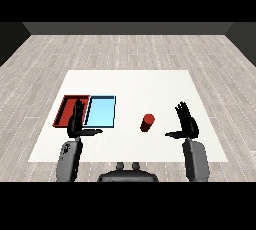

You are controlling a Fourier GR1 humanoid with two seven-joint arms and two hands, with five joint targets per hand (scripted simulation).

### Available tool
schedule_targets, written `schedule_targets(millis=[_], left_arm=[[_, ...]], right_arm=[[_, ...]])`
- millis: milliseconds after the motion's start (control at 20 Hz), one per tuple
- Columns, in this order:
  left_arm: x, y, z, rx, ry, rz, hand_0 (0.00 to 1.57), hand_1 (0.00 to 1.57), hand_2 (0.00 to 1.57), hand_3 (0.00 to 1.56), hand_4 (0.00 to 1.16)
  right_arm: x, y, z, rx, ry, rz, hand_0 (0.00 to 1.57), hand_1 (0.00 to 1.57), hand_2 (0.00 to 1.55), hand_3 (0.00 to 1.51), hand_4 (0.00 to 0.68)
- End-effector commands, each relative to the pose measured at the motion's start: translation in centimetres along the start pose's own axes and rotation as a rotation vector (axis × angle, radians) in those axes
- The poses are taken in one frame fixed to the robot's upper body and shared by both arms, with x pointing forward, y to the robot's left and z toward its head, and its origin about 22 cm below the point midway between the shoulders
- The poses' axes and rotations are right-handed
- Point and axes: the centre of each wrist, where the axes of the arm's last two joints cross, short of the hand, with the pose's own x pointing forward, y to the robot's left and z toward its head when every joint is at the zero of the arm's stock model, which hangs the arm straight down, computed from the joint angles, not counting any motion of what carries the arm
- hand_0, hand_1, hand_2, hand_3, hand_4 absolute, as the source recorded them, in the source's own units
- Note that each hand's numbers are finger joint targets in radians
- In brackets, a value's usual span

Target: Pick the red can and put it in the red box

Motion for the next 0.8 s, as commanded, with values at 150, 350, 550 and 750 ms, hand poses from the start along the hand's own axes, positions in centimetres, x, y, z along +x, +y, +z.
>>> schedule_targets(millis=[150,350,550,750], left_arm=[[1.2,0.3,0.7,-0.006,-0.003,0.008,0.0,0.0,0.0,0.0,0.0],[1.0,1.2,0.8,0.012,-0.016,0.019,0.0,0.0,0.0,0.0,0.0],[1.5,0.3,0.6,0.007,-0.001,0.017,0.0,0.0,0.0,0.0,0.0],[0.0,0.5,-1.0,-0.007,-0.008,0.032,0.0,0.0,0.0,0.0,0.0]], right_arm=[[-3.2,0.9,-1.6,0.03,0.037,-0.054,0.0,0.0,0.0,0.0,0.0],[-2.9,4.7,-1.9,0.02,0.036,-0.067,0.0,0.0,0.0,0.0,0.0],[-4.8,4.7,0.2,0.032,0.04,-0.054,0.0,0.0,0.0,0.0,0.0],[-6.8,4.1,1.1,0.025,0.044,-0.085,0.0,0.0,0.0,0.0,0.0]])
